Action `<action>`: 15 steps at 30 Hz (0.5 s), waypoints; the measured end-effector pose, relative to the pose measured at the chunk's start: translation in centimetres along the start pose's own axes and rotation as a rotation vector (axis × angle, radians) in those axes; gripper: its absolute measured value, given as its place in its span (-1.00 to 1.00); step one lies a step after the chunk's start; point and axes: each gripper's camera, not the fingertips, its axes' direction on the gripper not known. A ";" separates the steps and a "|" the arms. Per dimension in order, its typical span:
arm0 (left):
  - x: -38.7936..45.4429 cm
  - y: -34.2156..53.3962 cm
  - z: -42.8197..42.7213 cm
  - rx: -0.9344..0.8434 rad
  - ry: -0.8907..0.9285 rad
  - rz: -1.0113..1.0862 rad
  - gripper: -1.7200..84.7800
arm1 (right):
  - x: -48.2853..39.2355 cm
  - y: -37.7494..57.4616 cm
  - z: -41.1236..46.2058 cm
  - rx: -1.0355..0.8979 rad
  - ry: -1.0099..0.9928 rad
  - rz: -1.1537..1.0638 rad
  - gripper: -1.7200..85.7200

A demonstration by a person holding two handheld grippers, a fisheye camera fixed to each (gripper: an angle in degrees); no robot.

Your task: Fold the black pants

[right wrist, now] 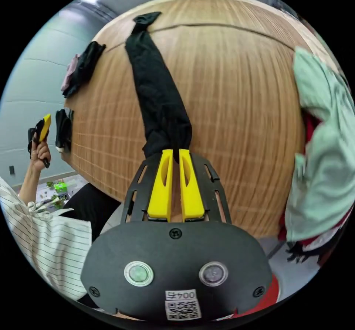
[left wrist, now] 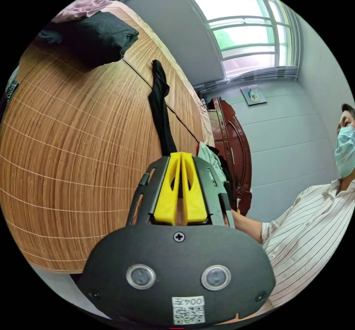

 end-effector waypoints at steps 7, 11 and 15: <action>9.3 2.6 8.8 -0.197 -0.364 0.079 -0.94 | 2.4 5.7 -6.1 0.365 0.060 0.166 -0.76; 12.3 3.8 14.7 -0.376 -0.846 0.257 -0.94 | -3.7 -2.8 -5.8 0.410 -0.074 0.006 -0.70; 13.7 5.8 20.1 -0.492 -1.109 0.402 -0.95 | -9.8 -7.8 -7.7 0.518 0.071 -0.023 -0.80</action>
